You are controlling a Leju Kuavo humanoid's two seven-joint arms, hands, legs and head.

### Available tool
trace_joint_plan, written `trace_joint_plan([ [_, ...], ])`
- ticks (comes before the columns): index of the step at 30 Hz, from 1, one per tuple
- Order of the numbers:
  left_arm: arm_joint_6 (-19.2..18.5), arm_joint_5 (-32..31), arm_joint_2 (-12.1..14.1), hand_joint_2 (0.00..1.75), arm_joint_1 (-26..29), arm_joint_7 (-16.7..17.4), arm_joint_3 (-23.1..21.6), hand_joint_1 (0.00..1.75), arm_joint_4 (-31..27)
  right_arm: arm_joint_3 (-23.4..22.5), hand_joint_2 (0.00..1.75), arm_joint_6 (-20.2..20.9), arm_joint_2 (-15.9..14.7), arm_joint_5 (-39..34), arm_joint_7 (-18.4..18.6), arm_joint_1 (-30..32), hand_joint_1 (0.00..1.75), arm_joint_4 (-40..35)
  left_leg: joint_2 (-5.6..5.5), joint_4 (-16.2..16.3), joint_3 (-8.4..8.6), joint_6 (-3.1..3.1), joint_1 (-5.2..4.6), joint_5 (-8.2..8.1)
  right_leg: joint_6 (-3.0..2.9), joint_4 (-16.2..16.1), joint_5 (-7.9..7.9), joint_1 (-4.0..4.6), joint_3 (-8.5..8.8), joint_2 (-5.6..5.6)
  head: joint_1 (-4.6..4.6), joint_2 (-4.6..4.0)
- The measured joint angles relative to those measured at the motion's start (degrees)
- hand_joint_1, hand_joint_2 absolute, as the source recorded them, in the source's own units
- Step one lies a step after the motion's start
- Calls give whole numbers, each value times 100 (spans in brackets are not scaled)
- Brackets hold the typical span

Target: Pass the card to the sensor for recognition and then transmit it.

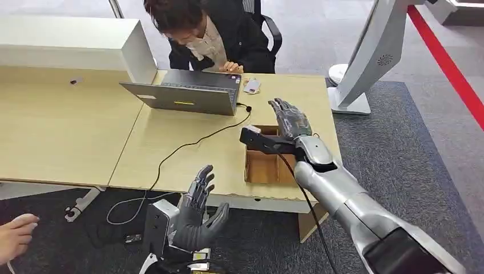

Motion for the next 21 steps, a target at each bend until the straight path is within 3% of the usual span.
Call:
trace_joint_plan([
  [11,96,-61,26,175,20,87,4,0,-77,112,175,-57,-41,105,477,25,0,144,0,0,0,0,-1,0,0,0,0,-1,0,0,0,0],
  [21,168,-74,76,175,53,127,4,0,-120,118,175,-326,-114,103,621,25,0,205,0,0,0,0,0,0,0,0,0,0,0,0,-2,0],
])
